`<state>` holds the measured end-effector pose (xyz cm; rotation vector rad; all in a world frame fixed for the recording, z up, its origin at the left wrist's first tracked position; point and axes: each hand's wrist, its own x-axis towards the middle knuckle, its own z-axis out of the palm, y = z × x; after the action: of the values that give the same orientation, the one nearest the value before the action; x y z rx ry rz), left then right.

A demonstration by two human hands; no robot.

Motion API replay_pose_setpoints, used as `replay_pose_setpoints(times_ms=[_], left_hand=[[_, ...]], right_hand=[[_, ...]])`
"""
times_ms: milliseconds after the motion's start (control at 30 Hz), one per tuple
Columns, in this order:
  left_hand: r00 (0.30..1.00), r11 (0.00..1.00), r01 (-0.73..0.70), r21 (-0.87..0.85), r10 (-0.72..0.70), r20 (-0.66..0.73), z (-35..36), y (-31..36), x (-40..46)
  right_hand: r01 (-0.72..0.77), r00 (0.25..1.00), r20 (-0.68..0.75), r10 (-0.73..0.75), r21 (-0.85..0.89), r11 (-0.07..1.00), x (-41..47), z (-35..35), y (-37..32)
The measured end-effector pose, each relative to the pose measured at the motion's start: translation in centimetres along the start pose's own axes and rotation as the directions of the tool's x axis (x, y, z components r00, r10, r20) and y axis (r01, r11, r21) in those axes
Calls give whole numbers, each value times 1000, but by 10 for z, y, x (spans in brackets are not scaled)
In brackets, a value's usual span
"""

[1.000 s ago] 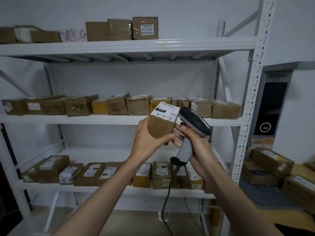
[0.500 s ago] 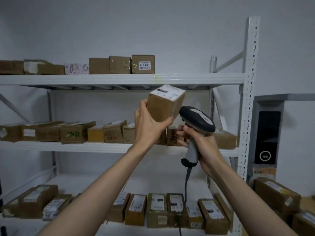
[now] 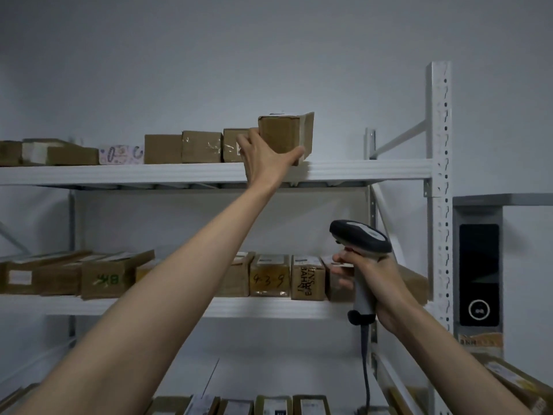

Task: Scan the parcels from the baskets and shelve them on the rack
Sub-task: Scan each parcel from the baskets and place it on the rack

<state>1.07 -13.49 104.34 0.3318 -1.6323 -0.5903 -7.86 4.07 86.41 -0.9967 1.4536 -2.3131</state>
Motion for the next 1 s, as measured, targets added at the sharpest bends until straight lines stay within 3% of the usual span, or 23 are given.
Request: replay_pose_setpoints(times_ms=[167,467,700,1000], left_hand=[[998,992,-70,106,70,-2,36,-2,55],[998,956,-56,288,47,39,86,-21,89],[990,843,-140,520,129,57,94,-35,98],[991,793,-127,596,132,35,89,-53,120]], right_hand=[[-1,999,40,1,-21,1000,17,-2,2],[-23,996,87,30,-77,997,33,8,2],[-10,997,78,17,-82,997,34,0,6],[-38,999,14,39,-73,997,37,-18,13]])
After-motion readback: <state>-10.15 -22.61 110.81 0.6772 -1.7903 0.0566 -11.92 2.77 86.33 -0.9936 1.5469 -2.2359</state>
